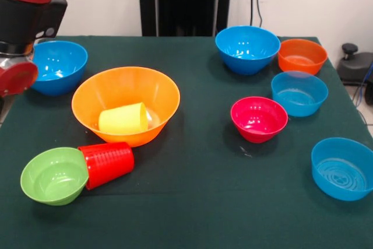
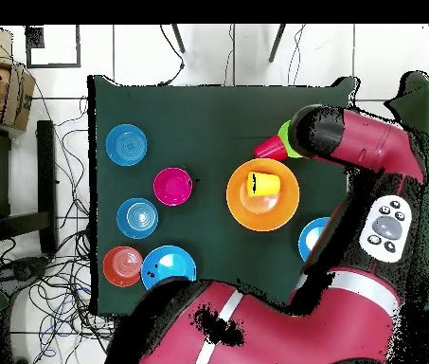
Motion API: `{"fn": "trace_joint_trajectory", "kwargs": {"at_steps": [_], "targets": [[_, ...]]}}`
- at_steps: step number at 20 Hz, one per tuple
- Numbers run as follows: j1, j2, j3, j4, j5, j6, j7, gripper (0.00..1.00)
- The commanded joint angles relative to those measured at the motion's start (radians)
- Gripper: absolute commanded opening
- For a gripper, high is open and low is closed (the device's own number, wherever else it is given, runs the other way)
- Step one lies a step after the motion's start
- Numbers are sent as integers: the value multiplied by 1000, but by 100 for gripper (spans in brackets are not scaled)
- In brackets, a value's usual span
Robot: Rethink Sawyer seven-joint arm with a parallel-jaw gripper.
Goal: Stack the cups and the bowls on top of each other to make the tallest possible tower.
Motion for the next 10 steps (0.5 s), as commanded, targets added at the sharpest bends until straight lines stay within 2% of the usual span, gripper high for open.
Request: {"fn": "trace_joint_trajectory", "kwargs": {"at_steps": [1,10], "targets": [[21,47,116,-99,-24,152,-69,100],[14,51,131,-110,-21,159,-82,100]]}}
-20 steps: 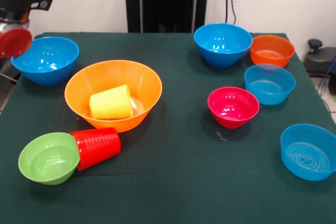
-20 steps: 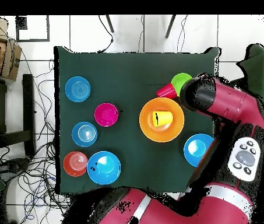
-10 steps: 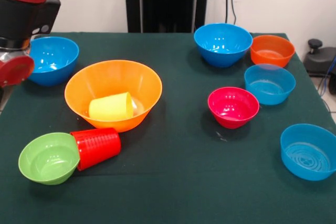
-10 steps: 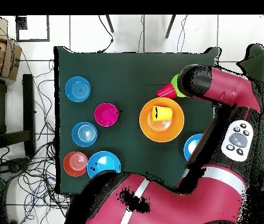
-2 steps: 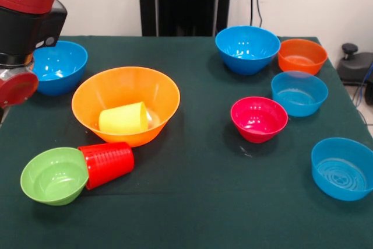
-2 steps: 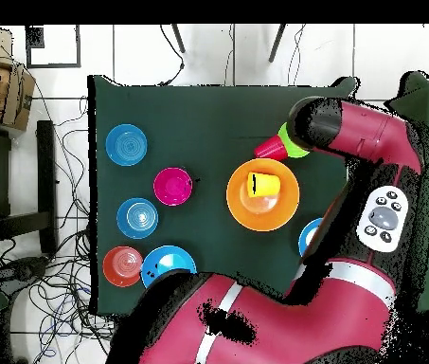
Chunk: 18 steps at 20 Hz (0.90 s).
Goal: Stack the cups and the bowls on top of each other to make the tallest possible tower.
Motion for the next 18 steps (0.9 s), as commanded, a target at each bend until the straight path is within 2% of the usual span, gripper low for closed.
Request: {"fn": "trace_joint_trajectory", "kwargs": {"at_steps": [1,14,18], "targets": [[14,19,126,-45,-21,119,-81,100],[66,68,80,-118,-4,184,9,100],[93,91,60,-147,10,199,71,100]]}}
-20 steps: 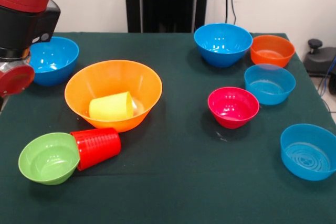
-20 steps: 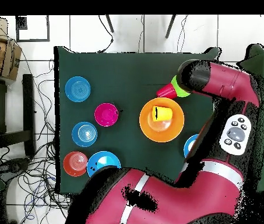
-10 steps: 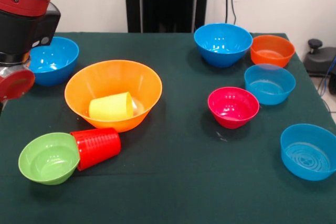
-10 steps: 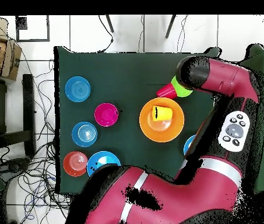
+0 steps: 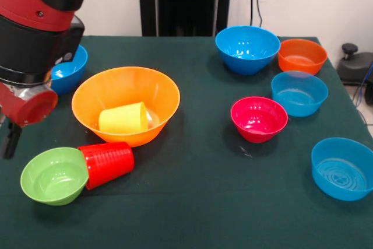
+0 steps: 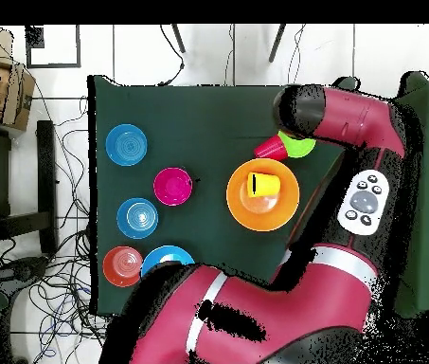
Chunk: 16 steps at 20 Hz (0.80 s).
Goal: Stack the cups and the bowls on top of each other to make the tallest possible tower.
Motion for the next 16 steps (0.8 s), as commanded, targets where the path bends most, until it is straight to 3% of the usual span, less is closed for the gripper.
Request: {"fn": "trace_joint_trajectory", "kwargs": {"at_steps": [1,6,16], "targets": [[65,44,58,-57,18,147,97,100],[86,64,43,-60,49,122,168,100],[73,62,54,-31,86,69,120,100]]}}
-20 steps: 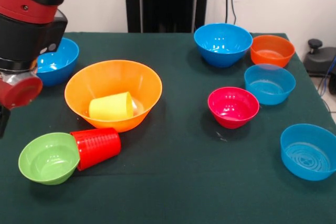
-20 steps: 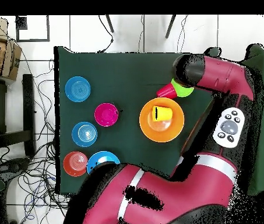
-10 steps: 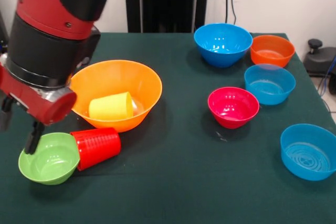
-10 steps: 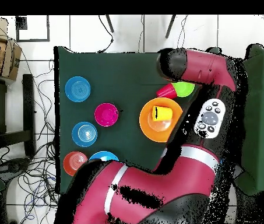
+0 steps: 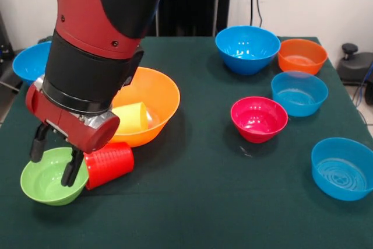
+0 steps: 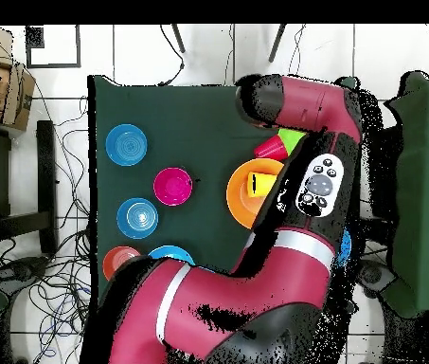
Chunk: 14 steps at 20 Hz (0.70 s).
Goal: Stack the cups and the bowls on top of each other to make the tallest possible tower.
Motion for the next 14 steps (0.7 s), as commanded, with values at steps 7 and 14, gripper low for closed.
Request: {"fn": "trace_joint_trajectory", "kwargs": {"at_steps": [7,14], "targets": [[-53,-71,148,152,53,-50,58,100],[-63,-73,147,158,38,-13,15,100]]}}
